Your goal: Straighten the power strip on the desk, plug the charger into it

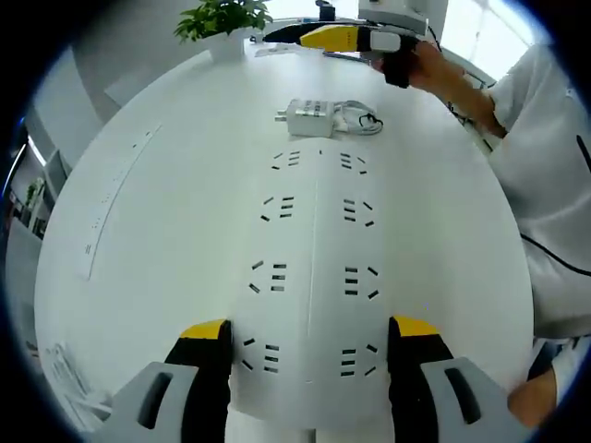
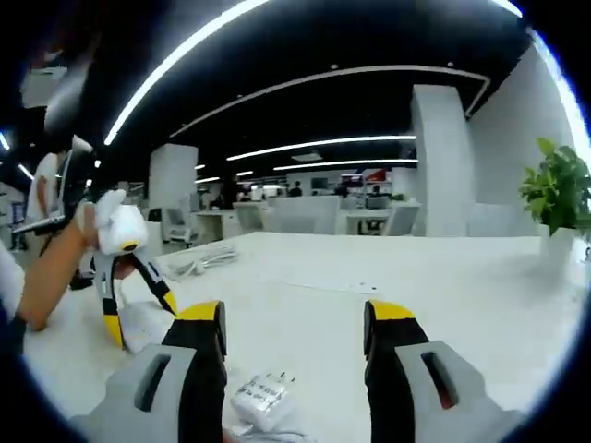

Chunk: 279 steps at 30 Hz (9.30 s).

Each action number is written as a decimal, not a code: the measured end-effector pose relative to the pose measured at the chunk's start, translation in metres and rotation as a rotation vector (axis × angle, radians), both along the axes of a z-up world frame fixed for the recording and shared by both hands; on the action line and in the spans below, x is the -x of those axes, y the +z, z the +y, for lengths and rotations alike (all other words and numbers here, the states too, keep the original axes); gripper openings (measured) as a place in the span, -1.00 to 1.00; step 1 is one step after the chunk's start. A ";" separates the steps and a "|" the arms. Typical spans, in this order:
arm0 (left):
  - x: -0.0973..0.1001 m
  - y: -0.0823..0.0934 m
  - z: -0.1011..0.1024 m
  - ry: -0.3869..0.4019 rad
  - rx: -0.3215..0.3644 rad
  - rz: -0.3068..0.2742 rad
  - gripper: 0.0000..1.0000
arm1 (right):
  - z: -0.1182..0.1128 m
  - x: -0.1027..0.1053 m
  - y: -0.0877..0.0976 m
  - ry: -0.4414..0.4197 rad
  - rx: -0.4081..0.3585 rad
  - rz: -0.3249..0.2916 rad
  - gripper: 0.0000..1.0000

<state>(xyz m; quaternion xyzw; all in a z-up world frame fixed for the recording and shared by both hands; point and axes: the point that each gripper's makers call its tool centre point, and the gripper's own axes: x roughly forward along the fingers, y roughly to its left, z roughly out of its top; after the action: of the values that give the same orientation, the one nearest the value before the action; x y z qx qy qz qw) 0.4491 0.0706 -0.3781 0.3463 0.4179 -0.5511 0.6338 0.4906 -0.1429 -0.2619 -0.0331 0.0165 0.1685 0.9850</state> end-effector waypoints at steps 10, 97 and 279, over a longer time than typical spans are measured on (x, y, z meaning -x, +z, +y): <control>0.000 0.001 0.000 -0.003 0.002 -0.001 0.39 | 0.006 -0.003 -0.050 -0.191 0.118 0.087 0.13; 0.000 0.001 -0.002 -0.016 0.015 -0.001 0.39 | -0.003 0.010 -0.095 0.165 0.084 0.320 -0.45; -0.002 0.000 -0.009 -0.022 0.007 -0.004 0.39 | 0.121 0.057 -0.030 1.092 0.331 -0.049 -0.46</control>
<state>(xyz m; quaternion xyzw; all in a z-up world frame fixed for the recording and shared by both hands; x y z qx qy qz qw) 0.4510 0.0612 -0.3781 0.3497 0.4109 -0.5590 0.6296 0.4338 -0.0220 -0.2914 -0.1945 0.0001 0.6474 0.7370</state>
